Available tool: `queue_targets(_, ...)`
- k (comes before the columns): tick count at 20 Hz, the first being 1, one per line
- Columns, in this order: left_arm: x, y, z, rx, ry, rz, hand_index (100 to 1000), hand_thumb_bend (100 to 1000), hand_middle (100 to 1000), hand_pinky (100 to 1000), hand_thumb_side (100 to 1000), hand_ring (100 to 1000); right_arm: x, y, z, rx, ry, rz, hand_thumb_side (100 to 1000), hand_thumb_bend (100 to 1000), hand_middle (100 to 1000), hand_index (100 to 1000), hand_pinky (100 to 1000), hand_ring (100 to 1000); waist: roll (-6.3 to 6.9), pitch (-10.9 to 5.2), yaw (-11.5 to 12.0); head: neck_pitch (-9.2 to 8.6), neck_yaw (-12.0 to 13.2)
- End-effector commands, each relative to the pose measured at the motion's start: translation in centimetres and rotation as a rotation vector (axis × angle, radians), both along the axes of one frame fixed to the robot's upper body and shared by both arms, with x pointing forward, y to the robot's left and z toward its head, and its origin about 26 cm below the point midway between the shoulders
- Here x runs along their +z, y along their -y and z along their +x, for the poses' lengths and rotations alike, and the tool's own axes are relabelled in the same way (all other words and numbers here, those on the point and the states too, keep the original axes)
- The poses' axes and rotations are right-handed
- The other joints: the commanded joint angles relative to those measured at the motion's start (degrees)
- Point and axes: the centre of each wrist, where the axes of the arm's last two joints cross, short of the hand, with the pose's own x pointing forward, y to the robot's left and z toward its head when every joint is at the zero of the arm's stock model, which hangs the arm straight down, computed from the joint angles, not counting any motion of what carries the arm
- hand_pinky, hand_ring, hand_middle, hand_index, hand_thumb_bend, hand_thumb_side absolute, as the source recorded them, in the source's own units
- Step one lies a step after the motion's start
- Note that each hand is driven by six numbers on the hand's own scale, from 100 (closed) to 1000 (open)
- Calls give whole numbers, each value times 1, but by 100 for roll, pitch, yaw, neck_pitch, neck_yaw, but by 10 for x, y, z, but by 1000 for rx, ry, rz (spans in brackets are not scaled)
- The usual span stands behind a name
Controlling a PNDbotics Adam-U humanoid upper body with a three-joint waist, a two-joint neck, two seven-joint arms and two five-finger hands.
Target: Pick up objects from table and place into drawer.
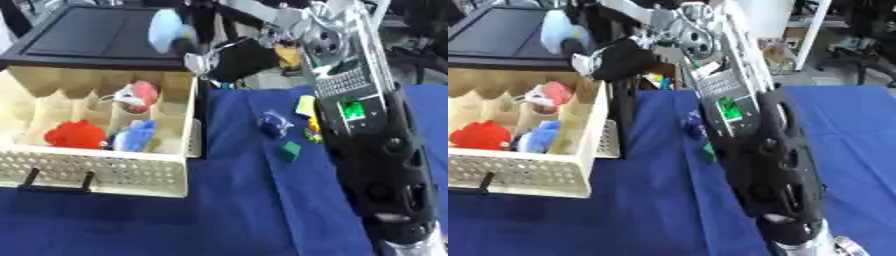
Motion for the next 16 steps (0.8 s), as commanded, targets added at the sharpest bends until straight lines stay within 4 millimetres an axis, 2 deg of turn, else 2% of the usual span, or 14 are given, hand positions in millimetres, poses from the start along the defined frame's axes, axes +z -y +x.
queue_targets(1,8,-1,-1,-7,24,24,914,286,816,793,1000,852,8,-3,-2,7,31,-1,371,100,432,475,347,544,26,-88,8,-19,-16)
queue_targets(5,9,0,-1,-12,24,23,914,285,816,793,1000,852,-4,-18,5,36,-10,-61,458,100,547,616,402,609,21,-85,56,-35,-52)
queue_targets(6,9,0,-1,-13,23,23,914,285,816,793,1000,852,-6,-20,7,45,-16,-76,495,138,616,696,439,648,22,-85,59,-33,-55)
queue_targets(7,9,0,-1,-13,23,23,914,285,816,794,1000,852,-7,-22,9,55,-20,-89,532,251,692,760,476,686,22,-84,59,-32,-56)
queue_targets(10,9,0,-1,-13,22,23,914,285,816,794,1000,852,-8,-23,10,84,-26,-118,551,364,772,820,518,730,22,-85,54,-29,-56)
queue_targets(16,8,0,-1,-14,20,24,914,285,816,793,1000,852,-4,-21,6,108,-20,-117,542,409,792,838,538,749,25,-99,44,-30,-67)
